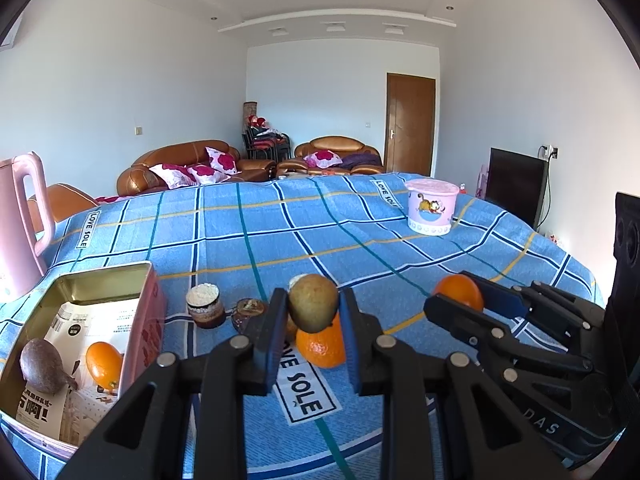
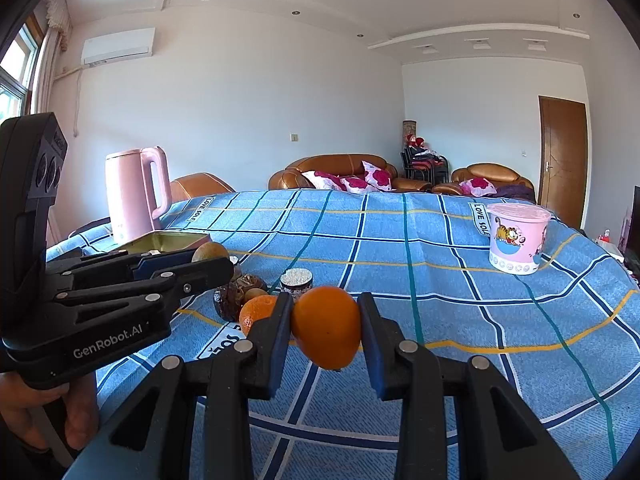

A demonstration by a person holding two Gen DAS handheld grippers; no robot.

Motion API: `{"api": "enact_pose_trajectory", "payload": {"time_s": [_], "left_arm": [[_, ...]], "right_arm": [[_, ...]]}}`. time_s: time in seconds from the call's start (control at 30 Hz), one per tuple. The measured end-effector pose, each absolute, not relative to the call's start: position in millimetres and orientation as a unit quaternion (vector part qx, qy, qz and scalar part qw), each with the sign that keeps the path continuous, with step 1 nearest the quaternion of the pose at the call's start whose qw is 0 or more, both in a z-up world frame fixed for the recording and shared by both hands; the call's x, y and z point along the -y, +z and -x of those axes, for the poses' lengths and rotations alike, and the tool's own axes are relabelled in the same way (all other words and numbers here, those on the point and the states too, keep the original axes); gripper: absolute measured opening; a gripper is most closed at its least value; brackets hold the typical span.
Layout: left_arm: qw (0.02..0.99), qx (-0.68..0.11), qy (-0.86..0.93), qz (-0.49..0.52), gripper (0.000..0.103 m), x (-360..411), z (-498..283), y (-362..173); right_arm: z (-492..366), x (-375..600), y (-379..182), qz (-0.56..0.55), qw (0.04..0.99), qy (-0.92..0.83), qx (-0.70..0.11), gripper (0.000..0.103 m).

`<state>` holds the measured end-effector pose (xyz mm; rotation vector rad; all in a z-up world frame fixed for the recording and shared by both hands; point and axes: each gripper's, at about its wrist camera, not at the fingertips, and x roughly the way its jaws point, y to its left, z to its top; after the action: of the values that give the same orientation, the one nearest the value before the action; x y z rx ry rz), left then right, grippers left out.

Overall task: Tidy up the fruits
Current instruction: 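Carry the kiwi and orange over the pink tin box with both tools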

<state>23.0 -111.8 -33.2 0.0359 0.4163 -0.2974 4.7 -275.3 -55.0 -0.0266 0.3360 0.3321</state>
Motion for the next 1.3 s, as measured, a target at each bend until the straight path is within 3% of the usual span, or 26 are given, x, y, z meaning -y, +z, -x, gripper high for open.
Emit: {"api": "enact_pose_trajectory", "payload": {"time_s": [0.8, 1.3], "left_arm": [[0.975, -0.17, -0.138, -0.029, 0.027, 111.3, -9.2, -27.8], [0.98, -0.191, -0.058, -0.002, 0.027, 39.8, -20.2, -14.8]], "right_arm": [[1.9, 275.7, -50.8, 0.018, 0.975, 0.172, -0.141, 0.035], [-19.9, 217.3, -23.4, 0.014, 0.951, 0.261, -0.164, 0.035]]}}
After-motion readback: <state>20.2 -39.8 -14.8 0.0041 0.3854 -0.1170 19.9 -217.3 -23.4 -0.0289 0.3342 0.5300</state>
